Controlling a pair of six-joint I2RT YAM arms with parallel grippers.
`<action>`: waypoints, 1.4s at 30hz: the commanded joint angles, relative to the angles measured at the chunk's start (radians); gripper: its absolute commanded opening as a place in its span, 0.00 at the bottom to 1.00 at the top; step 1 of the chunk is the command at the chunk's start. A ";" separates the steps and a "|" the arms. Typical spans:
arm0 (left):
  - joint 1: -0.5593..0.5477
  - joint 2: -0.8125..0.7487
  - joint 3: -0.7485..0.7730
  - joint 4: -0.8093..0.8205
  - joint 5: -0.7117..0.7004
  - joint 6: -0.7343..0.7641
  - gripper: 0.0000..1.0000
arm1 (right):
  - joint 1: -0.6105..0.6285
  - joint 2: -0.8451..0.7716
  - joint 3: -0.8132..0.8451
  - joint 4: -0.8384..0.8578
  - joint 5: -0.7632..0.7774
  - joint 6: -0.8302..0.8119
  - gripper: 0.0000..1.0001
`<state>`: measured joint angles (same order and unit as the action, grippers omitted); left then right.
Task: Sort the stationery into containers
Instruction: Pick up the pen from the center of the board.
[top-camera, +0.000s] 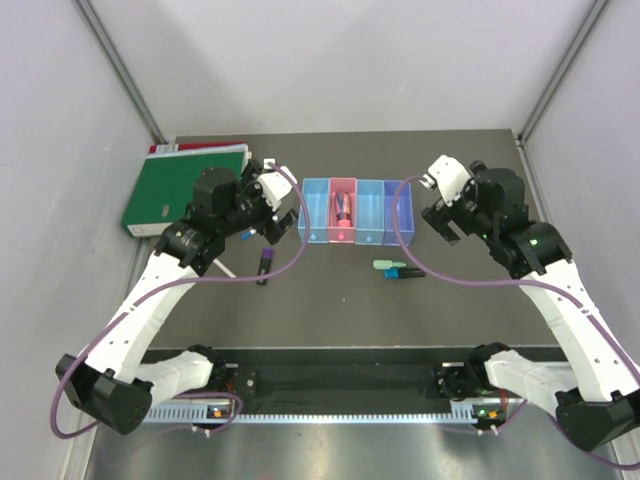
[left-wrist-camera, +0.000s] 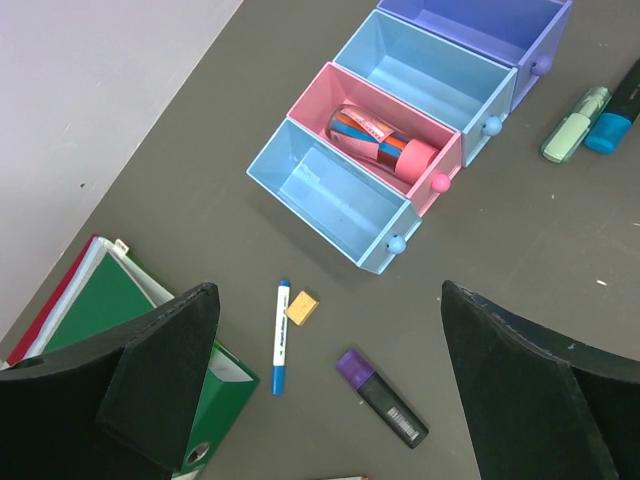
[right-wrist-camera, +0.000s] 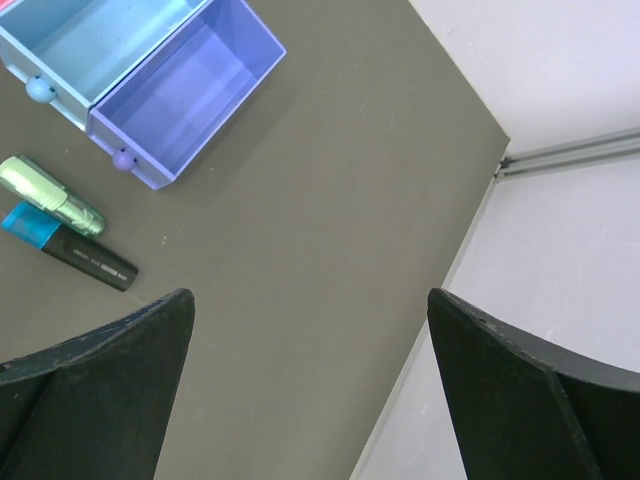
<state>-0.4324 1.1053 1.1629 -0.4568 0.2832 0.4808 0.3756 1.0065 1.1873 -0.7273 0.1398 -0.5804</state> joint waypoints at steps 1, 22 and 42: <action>0.003 -0.032 0.024 -0.005 0.002 -0.007 0.97 | -0.006 -0.031 0.077 -0.006 0.018 -0.016 1.00; 0.003 -0.051 0.026 -0.009 0.017 -0.010 0.99 | -0.006 -0.040 0.078 -0.090 -0.103 -0.047 0.99; 0.003 -0.134 -0.026 -0.036 0.005 -0.001 0.99 | 0.012 0.076 0.083 -0.228 -0.210 -0.297 1.00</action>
<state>-0.4324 0.9882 1.1374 -0.4995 0.2893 0.4873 0.3775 1.0897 1.2327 -0.9352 -0.0303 -0.8043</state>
